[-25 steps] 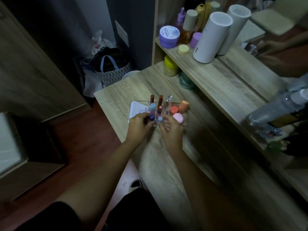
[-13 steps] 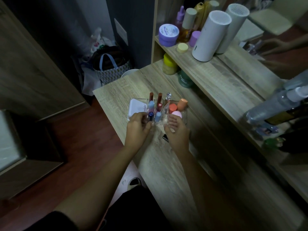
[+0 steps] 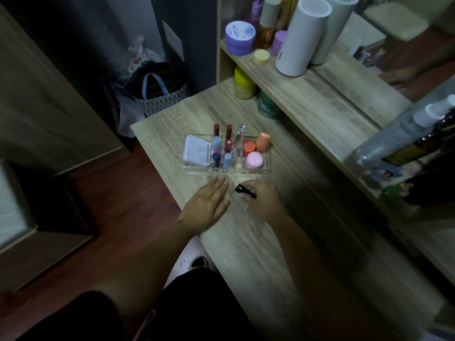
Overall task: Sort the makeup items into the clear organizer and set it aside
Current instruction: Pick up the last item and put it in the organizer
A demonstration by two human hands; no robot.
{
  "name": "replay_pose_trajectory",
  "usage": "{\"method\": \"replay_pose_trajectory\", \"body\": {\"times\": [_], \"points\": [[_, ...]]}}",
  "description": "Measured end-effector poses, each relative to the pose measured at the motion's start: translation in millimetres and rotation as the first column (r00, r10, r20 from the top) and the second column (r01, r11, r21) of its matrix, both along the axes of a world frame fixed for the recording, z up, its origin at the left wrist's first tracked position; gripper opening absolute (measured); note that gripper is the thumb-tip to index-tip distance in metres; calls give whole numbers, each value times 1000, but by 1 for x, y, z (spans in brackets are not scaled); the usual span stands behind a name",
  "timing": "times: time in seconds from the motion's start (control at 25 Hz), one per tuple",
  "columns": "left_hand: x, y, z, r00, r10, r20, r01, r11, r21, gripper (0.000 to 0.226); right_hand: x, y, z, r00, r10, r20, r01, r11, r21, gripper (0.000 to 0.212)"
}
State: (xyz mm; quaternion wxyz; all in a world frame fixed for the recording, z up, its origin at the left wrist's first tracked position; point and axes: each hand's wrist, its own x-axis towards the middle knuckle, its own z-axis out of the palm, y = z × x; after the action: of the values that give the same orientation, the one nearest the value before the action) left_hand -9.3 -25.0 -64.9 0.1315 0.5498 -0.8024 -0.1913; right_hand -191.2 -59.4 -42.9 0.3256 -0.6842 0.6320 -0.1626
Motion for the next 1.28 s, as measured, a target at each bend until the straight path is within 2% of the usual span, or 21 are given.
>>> {"method": "replay_pose_trajectory", "body": {"times": [0.08,0.16,0.28,0.6,0.8,0.96,1.12,1.28], "points": [[1,-2,-4,996,-82,44,84,996,-42,56,0,-1,6,974,-116,195,128,991,-50,26],[2,-3,-8,987,-140,84,146,987,-63,58,2,-3,16,874,-236,425,251,968,21,30],[3,-4,-18,974,-181,137,189,981,-41,62,7,-15,24,802,-299,516,338,941,21,34],[5,-5,-24,969,-191,159,196,980,-17,64,18,-32,16,845,-269,462,307,952,-8,34],[5,-5,-25,971,-185,154,189,982,-13,63,24,-32,12,907,-263,328,304,950,-77,36],[6,-5,-24,968,-194,159,199,980,-21,63,27,-33,12,912,-280,299,318,944,-88,36],[5,-4,-24,971,-193,139,196,981,-9,63,29,-32,9,931,-277,239,306,948,-92,38],[5,-2,-10,982,-182,54,184,982,-46,57,29,-28,14,923,-270,274,307,946,-102,42]]}}
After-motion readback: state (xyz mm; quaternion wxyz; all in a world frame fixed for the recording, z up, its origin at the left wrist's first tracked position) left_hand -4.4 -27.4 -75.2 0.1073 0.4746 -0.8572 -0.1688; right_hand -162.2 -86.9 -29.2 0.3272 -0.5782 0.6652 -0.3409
